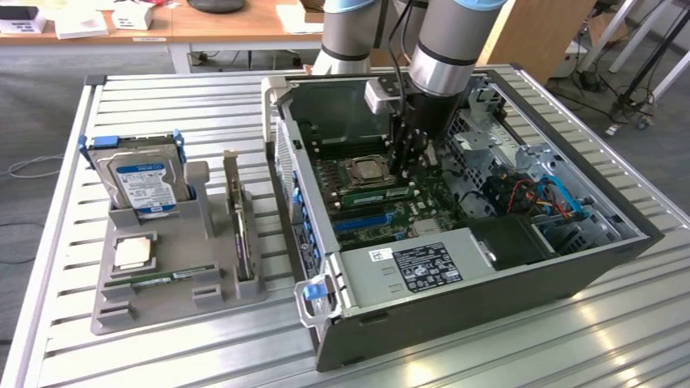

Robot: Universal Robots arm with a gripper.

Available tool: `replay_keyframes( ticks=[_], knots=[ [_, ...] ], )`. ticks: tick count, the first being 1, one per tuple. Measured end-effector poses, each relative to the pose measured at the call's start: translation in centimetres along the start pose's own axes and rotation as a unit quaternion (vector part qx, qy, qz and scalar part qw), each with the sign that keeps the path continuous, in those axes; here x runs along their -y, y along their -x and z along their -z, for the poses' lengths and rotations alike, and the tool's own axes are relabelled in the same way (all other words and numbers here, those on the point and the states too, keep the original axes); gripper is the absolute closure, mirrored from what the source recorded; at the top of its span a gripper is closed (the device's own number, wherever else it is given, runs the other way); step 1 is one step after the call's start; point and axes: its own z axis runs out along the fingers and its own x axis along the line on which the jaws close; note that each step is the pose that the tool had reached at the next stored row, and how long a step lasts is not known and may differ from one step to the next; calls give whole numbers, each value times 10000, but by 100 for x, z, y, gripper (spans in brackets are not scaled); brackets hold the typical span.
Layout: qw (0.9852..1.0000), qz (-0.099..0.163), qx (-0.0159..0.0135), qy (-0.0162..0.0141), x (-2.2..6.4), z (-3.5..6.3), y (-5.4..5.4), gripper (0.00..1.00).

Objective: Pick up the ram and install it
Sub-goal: 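Press down the ram until it locks into place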

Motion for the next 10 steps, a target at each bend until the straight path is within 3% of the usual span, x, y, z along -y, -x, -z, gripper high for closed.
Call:
replay_keyframes(
  ticks=[10],
  knots=[
    [10000,0,0,0,0,0,0,71]
  ],
)
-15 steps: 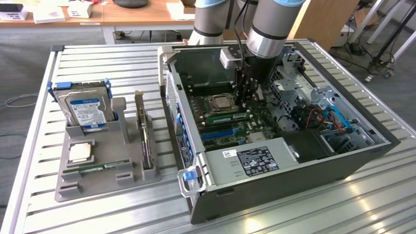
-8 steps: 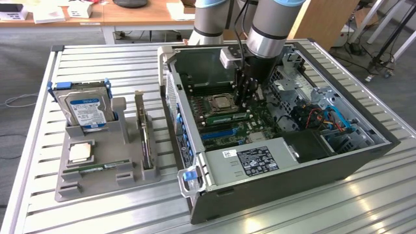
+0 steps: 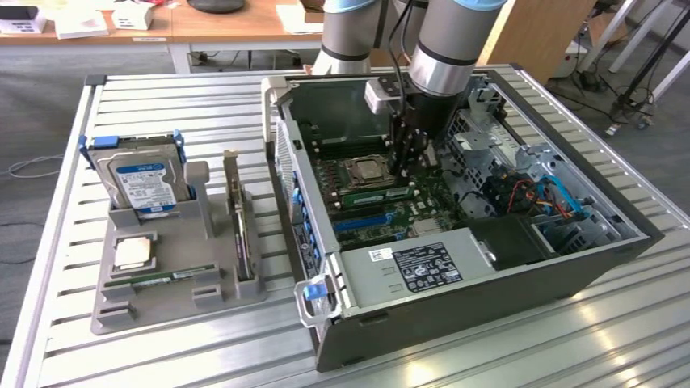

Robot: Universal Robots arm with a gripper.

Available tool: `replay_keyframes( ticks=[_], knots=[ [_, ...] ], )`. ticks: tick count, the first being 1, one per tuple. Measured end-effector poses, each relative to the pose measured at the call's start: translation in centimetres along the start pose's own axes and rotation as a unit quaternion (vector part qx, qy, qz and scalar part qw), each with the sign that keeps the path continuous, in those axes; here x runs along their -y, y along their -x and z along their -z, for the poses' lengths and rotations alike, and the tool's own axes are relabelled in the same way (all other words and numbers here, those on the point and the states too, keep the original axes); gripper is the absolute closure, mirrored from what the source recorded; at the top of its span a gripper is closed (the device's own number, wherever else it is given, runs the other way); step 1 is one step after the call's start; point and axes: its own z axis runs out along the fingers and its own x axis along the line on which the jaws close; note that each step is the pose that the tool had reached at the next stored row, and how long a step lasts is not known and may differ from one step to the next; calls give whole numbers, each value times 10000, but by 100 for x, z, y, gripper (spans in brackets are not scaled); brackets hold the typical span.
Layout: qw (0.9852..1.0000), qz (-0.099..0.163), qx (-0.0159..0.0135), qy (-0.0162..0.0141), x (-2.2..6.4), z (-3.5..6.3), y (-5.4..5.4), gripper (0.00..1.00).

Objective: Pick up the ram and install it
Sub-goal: 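Press down the ram until it locks into place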

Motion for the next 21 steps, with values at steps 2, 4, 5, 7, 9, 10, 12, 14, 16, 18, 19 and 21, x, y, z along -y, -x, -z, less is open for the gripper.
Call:
replay_keyframes(
  ticks=[2,4,5,7,9,10,12,14,16,18,19,21],
  knots=[
    [10000,0,0,0,0,0,0,83],
    [10000,0,0,0,0,0,0,83],
    [10000,0,0,0,0,0,0,89],
    [10000,0,0,0,0,0,0,89],
    [10000,0,0,0,0,0,0,89],
    [10000,0,0,0,0,0,0,89],
    [10000,0,0,0,0,0,0,89],
    [10000,1,0,0,-2,-1,0,89],
    [10000,0,1,0,-37,-5,0,89],
    [10000,0,-1,0,-93,-6,-1,89],
    [10000,0,-1,0,-126,-7,-2,89],
    [10000,0,0,0,-198,-11,-2,89]
  ],
)
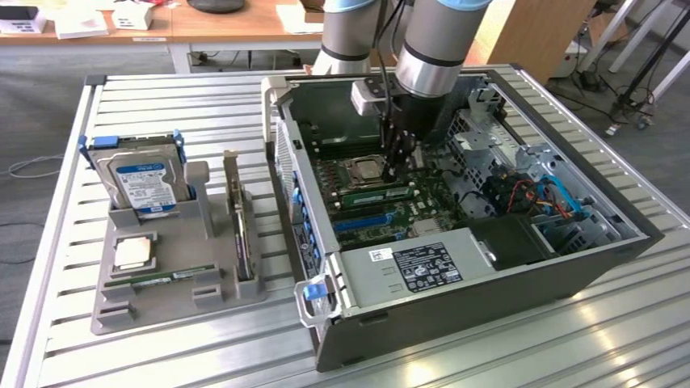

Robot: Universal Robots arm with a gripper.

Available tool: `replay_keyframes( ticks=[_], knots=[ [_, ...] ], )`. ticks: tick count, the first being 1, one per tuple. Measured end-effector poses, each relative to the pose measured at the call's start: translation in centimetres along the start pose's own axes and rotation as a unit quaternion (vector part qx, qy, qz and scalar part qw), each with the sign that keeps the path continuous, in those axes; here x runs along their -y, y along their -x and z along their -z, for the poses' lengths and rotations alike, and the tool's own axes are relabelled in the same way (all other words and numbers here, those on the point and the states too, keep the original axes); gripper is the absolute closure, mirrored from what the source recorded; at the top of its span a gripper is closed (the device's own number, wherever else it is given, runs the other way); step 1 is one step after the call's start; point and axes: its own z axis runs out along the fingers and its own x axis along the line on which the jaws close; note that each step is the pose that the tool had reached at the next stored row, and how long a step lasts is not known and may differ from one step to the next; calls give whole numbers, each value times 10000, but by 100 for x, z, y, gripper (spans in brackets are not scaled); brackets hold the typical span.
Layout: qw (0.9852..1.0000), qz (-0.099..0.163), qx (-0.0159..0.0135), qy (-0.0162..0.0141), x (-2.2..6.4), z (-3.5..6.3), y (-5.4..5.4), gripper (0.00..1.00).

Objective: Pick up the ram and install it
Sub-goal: 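Press down the ram until it locks into place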

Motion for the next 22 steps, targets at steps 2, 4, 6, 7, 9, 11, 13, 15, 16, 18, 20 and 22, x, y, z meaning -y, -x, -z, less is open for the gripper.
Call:
replay_keyframes(
  ticks=[2,4,6,7,9,11,13,15,16,18,20,22],
  knots=[
    [10000,-1,1,0,-70,-4,0,89],
    [10000,0,0,0,-137,-6,0,89],
    [10000,-1,0,0,-201,-10,0,89],
    [10000,0,0,0,-226,-11,0,89],
    [10000,-1,1,0,-254,-13,0,89],
    [10000,-1,0,0,-255,-12,0,89],
    [10000,-1,0,0,-266,-12,-1,89],
    [10000,-1,0,0,-305,-15,-1,89],
    [10000,-1,0,0,-326,-16,-1,89],
    [10000,0,0,0,-370,-19,-2,89],
    [10000,-1,1,0,-413,-24,-2,89],
    [10000,-2,1,0,-449,-28,-2,89]
  ],
)
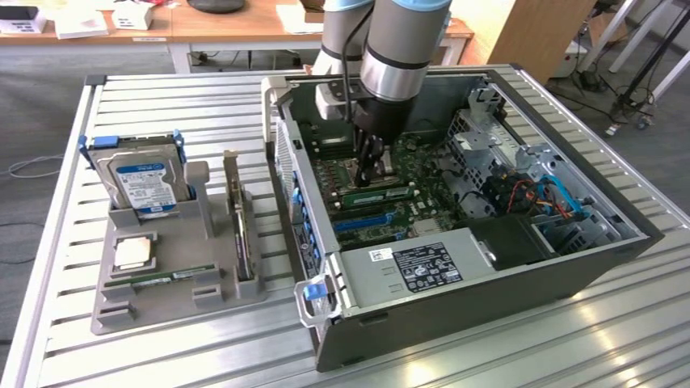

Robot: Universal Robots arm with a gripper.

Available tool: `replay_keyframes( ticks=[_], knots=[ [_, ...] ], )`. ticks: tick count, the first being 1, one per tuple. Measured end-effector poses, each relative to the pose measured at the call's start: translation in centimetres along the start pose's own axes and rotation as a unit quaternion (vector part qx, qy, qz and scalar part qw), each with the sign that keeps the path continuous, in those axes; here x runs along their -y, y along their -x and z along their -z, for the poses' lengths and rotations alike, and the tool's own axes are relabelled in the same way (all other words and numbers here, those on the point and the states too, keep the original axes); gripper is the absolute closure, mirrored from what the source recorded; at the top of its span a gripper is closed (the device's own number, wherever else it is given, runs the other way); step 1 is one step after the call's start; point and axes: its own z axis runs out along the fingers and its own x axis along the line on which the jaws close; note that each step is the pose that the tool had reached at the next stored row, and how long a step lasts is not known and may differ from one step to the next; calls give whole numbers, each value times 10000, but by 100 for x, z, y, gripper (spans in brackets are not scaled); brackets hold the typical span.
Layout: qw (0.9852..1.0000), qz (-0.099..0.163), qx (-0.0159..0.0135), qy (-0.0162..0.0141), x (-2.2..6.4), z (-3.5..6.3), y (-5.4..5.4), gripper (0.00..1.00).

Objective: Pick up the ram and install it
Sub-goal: 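Press down the ram until it locks into place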

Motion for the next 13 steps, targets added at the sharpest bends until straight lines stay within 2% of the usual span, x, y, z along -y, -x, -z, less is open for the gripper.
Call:
replay_keyframes(
  ticks=[5,13],
  knots=[
    [10000,0,0,0,-16,-2,0,89],
    [10000,0,-1,2,-16,-75,-2,89]
  ],
)
